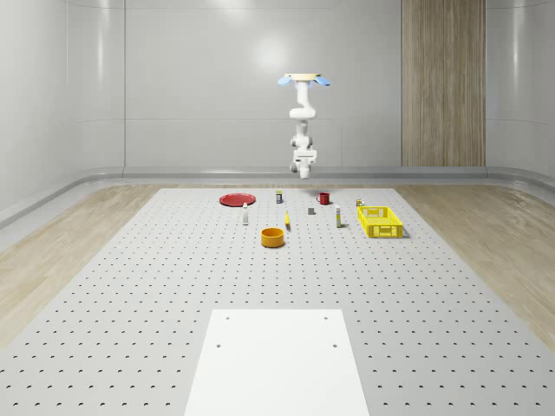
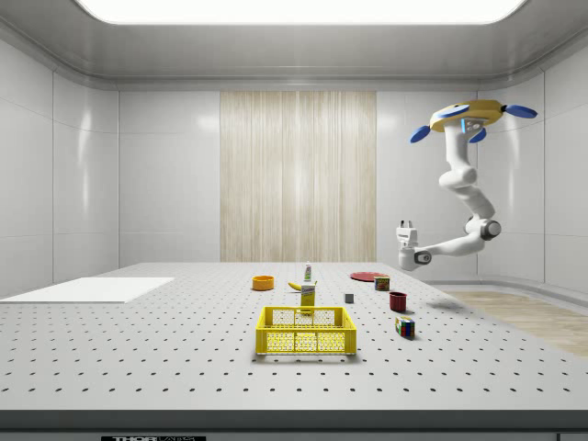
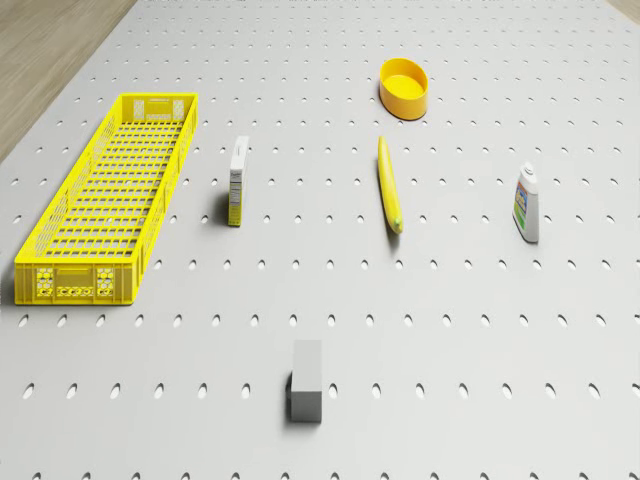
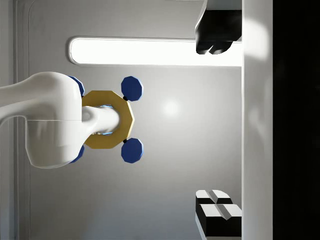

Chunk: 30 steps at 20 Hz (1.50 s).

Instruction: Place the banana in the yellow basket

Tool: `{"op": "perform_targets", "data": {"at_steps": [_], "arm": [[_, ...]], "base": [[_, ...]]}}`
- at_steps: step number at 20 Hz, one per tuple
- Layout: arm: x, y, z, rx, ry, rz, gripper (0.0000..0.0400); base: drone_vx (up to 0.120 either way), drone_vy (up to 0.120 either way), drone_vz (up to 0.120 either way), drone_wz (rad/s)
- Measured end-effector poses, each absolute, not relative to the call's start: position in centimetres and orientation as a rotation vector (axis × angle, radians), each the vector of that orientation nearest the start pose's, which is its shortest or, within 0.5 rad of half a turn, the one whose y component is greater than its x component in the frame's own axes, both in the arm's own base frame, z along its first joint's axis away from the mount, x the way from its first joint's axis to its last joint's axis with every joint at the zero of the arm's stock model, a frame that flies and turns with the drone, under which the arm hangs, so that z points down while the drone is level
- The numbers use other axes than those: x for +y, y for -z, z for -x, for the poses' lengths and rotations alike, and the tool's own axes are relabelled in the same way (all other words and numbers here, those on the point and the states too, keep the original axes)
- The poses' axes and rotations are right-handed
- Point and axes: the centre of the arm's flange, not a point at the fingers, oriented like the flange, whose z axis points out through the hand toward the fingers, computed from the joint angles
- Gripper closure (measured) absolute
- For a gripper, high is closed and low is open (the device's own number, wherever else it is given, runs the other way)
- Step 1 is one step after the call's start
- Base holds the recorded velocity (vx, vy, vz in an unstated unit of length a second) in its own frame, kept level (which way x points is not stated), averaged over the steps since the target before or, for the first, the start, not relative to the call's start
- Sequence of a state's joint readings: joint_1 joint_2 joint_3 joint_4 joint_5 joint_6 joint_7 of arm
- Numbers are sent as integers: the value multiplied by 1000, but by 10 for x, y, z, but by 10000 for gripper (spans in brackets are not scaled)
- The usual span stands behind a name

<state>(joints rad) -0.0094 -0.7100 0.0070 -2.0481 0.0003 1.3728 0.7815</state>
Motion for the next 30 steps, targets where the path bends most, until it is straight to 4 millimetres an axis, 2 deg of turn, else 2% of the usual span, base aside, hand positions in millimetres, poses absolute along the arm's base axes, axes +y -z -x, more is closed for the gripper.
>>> {"op": "perform_targets", "data": {"at_steps": [13,21,26,30], "arm": [[4,-691,-302,1210,89,2919,0],[15,-690,-301,1249,172,3011,0],[35,-685,-301,1317,322,3172,0],[63,-669,-301,1422,598,3416,0]], "base": [[120,-120,0,0],[120,-120,0,0],[120,-120,0,0],[120,-90,0,0]]}}
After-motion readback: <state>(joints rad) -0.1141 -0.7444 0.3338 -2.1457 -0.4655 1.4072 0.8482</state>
